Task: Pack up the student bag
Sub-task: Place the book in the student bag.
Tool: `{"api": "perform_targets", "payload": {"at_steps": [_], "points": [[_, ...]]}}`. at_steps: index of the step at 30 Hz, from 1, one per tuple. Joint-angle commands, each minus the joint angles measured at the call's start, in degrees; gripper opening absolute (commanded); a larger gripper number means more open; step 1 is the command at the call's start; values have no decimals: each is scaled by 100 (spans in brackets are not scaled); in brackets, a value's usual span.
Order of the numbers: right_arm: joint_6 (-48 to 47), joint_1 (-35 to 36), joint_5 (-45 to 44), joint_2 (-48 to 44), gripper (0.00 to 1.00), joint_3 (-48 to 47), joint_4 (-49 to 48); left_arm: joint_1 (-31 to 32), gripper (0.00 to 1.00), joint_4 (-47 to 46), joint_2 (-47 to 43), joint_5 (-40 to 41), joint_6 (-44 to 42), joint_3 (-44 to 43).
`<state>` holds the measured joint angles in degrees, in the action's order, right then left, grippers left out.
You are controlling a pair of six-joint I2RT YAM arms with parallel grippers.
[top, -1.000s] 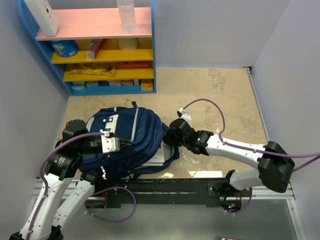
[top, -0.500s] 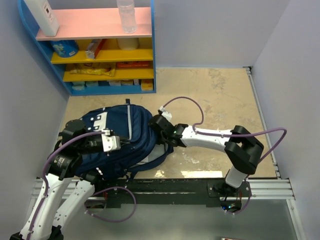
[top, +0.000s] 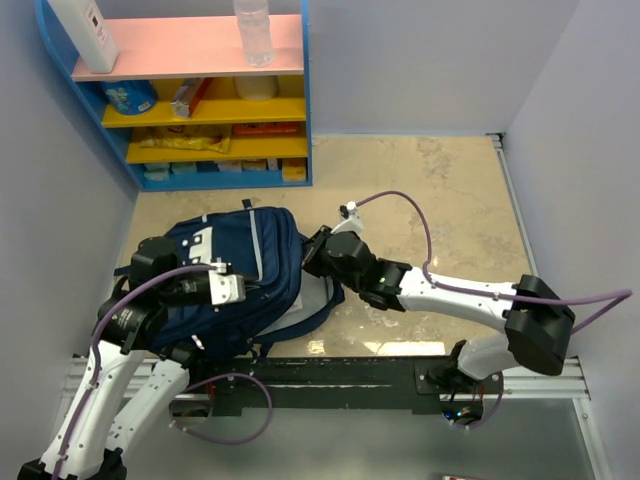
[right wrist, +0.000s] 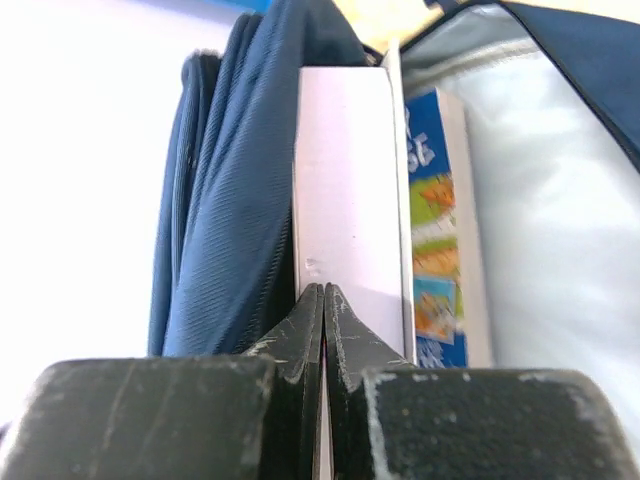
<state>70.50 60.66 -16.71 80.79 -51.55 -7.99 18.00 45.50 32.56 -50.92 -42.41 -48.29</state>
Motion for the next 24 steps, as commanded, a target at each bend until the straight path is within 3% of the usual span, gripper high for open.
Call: {"api": "perform_targets", "payload": {"at_steps": [1,11,16,20,24], "points": [[851,174,948,751,0,101,-2100,55,0,-752,128,-1122,-250,21],[1186,165,2075,1721,0,-84,-2901,63,0,-1165,576,-1552,-179,259],[975,-37,1962,1045,0,496,-2806,133,7,-1578,945,-1650,-240,215],[835,-99,1838,386,0,1015,-2700,615,4,-1982,1418,-1649,-189,110],[658,-99,1689,-353,0,1445,-2339,1047,0,-2344,2016,-1659,84,-555]]}}
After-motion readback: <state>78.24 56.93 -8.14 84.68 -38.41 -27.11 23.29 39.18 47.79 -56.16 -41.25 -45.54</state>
